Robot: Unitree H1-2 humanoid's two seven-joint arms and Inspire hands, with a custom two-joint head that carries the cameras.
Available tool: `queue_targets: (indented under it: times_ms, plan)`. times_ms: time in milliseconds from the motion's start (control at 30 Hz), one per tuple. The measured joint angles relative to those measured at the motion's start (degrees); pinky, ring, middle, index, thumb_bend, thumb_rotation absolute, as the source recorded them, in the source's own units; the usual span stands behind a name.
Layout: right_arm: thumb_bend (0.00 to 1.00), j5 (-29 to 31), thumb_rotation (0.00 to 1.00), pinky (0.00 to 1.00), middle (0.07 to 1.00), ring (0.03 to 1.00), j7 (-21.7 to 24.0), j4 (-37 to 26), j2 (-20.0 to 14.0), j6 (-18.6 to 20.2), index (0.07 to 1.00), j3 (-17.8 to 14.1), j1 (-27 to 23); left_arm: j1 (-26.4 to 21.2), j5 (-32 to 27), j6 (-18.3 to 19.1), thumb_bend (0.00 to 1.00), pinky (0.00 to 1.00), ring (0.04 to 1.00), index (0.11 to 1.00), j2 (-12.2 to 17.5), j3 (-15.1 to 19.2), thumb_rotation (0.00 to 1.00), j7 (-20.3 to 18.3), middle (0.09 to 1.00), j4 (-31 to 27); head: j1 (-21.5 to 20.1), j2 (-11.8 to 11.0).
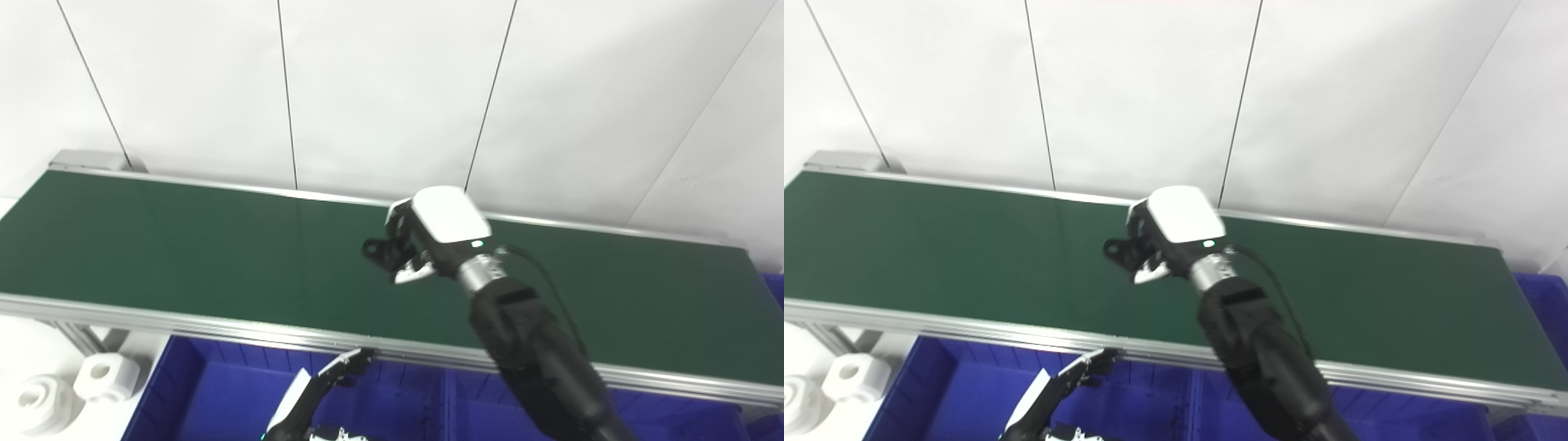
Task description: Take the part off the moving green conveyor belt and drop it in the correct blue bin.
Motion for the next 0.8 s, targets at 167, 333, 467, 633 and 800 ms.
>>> queue_targets:
  times_ms: [167, 333, 467, 633, 800]
  plan:
    - [0.53, 2.1, 0.0, 0.15, 0.47, 0.21, -3.0, -7.3, 0.0, -0.1, 0.483, -5.7, 8.7, 0.8, 0.1, 0.0, 0.72, 0.68, 0.767, 0.846, -0.3, 0.0, 0.27, 0.0, 0.819, -1.6, 2.0, 1.1]
    - [0.53, 7.9, 0.0, 0.17, 0.472, 0.244, -9.1, -9.7, 0.2, -3.0, 0.483, -11.1, 19.1, 1.9, 1.2, 0.0, 0.72, 0.66, 0.774, 0.845, -1.2, 0.8, 0.28, -1.0, 0.838, -3.3, 7.3, 3.4]
    - [0.53, 14.4, 0.0, 0.18, 0.472, 0.247, -14.3, -9.3, 1.5, -6.1, 0.483, -15.3, 26.8, 2.7, 2.1, 0.0, 0.72, 0.66, 0.778, 0.838, -2.5, 1.5, 0.29, -1.2, 0.833, -4.3, 10.8, 4.4]
    - [0.52, 20.1, 0.0, 0.21, 0.447, 0.275, -24.0, -2.0, 2.8, -16.4, 0.49, -17.8, 34.3, 3.1, 3.5, 0.0, 0.72, 0.66, 0.781, 0.839, -3.9, 2.2, 0.29, -1.7, 0.84, -5.0, 11.7, 5.5]
    - [0.53, 21.9, 0.0, 0.19, 0.471, 0.254, -30.6, 6.3, 6.1, -21.6, 0.483, -18.4, 38.4, 4.1, 3.8, 0.0, 0.73, 0.67, 0.782, 0.837, -3.9, 3.1, 0.31, -2.8, 0.835, -6.1, 11.6, 6.0]
